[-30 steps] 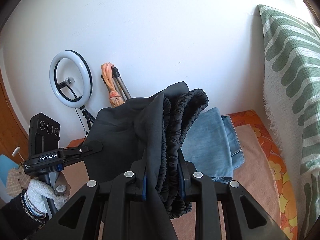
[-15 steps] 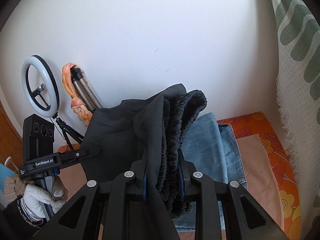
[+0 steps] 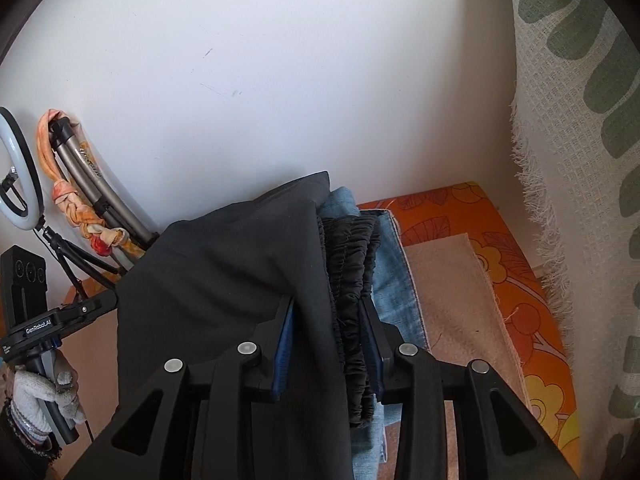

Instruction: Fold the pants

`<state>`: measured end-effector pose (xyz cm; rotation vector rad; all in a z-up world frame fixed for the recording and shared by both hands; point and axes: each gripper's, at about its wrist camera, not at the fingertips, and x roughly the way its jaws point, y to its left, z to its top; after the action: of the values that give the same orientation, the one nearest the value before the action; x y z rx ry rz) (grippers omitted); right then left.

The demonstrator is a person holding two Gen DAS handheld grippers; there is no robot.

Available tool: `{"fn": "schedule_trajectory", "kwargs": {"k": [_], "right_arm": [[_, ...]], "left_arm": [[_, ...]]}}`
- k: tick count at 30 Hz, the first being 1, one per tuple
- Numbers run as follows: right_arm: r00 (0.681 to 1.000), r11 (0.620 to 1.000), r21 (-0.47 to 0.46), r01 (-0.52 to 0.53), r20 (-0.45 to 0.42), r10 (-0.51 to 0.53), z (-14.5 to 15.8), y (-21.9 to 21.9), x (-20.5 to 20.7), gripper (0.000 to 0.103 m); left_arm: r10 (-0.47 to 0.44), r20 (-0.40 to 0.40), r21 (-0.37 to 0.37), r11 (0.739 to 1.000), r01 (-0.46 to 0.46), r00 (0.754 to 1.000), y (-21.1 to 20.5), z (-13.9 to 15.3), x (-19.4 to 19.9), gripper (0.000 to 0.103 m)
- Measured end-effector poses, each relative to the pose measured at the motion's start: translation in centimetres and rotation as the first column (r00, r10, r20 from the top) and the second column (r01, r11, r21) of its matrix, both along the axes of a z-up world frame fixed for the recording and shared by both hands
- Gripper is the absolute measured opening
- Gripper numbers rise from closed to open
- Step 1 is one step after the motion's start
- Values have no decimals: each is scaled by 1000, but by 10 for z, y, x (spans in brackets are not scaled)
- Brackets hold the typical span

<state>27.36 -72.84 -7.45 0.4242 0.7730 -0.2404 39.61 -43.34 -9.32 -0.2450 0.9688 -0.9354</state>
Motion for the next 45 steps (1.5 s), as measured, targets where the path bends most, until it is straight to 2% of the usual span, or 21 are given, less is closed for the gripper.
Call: {"fn": "schedule_trajectory", "kwargs": {"k": [1,6,8,10,14,19,22,26,30,32,36,38,41,43,45], "right_arm": [[1000,1000,-12,18,-13,-18,0,0,-1,39],[997,995,-70,69,-34,-71,13,3,-12,41],[995,993,-75,93,-27,-95,20,4,-20,51],[994,992,-71,108,-11,-110,26,8,-29,54],[994,990,-83,111,-4,-112,35,24,-48,62],[994,988,-104,112,13,-111,46,50,-74,68],[994,986,-123,113,18,-111,55,65,-89,71],[992,981,-147,129,29,-126,66,85,-111,84],[991,977,-167,130,44,-124,73,105,-128,87],[990,976,-171,136,49,-129,75,114,-137,91],[990,976,-166,141,56,-133,78,134,-152,93],[989,975,-166,145,62,-137,79,144,-159,93],[987,976,-159,151,73,-141,81,162,-171,94],[987,976,-155,151,81,-140,81,172,-176,100],[986,974,-164,154,92,-141,81,185,-183,101]], "left_arm": [[4,-5,17,1000,-3,1000,1,-3,-1,8],[21,-44,27,999,-20,999,10,-11,-9,10],[23,-46,31,999,-22,999,12,-8,-16,16],[25,-46,32,999,-23,999,19,-5,-23,19],[26,-35,29,999,-25,999,31,7,-40,33],[-4,23,38,999,3,1000,43,30,-71,50],[-27,48,38,999,25,998,47,42,-92,54],[-53,94,58,997,47,994,52,58,-118,57],[-71,147,62,996,62,987,66,73,-143,62],[-81,177,71,995,69,981,71,80,-157,67],[-93,230,83,994,76,969,87,91,-182,70],[-94,255,90,993,73,962,94,96,-194,77],[-88,307,109,992,57,947,105,101,-211,78],[-84,341,128,991,42,936,112,104,-222,79],[-74,370,154,988,17,926,117,104,-231,81]]}}
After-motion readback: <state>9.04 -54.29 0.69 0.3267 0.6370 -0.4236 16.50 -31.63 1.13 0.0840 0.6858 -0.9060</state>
